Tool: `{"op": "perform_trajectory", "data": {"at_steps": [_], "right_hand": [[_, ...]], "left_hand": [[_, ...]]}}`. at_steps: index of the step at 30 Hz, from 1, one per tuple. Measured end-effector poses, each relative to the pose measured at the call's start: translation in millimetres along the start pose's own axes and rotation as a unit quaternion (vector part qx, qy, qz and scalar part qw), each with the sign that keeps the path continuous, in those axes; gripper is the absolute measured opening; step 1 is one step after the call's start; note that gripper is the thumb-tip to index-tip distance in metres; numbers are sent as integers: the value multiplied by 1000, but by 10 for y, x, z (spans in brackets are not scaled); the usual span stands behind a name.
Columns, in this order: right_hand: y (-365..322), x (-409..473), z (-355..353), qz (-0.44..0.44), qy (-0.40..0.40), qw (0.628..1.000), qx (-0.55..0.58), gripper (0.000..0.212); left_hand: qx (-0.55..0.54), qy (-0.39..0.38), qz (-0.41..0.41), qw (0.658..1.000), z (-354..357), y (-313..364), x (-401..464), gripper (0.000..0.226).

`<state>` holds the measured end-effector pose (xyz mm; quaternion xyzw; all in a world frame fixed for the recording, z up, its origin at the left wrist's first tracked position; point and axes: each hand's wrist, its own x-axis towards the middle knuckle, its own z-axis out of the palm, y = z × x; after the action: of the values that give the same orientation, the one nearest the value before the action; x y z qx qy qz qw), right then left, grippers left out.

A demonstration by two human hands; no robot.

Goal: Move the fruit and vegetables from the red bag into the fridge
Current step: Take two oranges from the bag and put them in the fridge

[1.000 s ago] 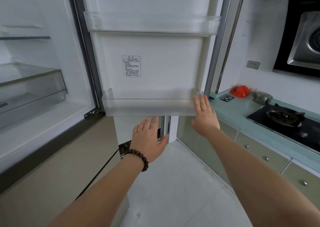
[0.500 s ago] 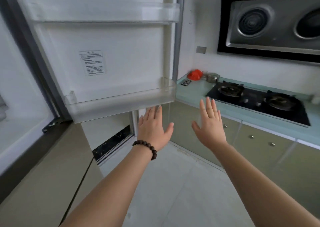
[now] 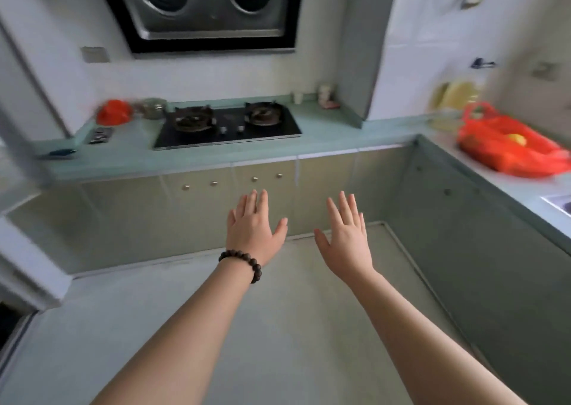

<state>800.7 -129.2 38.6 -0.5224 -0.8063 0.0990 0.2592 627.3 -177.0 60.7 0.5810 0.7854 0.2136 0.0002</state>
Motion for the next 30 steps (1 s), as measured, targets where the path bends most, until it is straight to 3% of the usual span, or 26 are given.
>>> {"op": "perform_trajectory", "data": {"at_steps": [11, 20, 30], "right_hand": [[2067, -528, -1026, 230, 101, 967, -44, 61], [3388, -671, -1822, 301, 128, 942, -71, 57], [4305, -593, -2037, 354, 149, 922, -57, 55]], "left_hand": [[-57, -97, 203, 973, 1095, 2240, 203, 73], [-72, -122, 283, 949, 1682, 3887, 266, 73], [-46, -153, 330, 930, 2202, 4847, 518, 72]]}}
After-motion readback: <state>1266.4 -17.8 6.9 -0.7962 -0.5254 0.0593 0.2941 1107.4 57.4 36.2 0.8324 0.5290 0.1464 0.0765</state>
